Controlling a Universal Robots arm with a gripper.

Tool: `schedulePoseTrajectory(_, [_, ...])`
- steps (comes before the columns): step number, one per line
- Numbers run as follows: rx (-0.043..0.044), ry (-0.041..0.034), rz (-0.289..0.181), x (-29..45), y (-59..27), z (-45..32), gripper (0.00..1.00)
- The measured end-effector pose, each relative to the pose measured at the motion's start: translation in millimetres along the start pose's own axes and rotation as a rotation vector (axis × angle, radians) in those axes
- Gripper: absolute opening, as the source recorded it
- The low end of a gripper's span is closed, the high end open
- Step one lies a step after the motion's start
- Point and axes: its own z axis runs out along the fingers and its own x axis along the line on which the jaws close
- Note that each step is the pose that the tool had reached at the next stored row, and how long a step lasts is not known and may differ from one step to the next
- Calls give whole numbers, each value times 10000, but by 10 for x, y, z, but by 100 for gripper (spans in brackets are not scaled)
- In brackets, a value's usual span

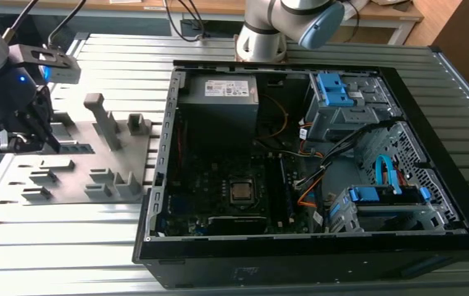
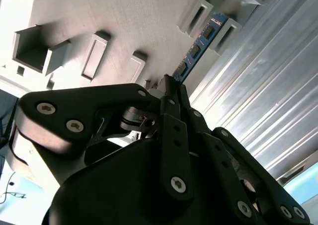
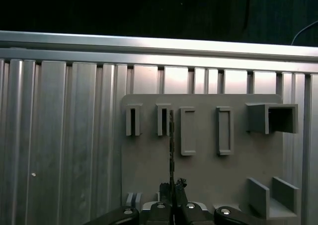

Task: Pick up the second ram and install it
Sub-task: 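Pick up the second ram and move it above second insertion slot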

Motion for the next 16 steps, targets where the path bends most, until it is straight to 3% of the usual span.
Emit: schedulePoseTrajectory(16, [1,-1,0,-7,1,-163,14])
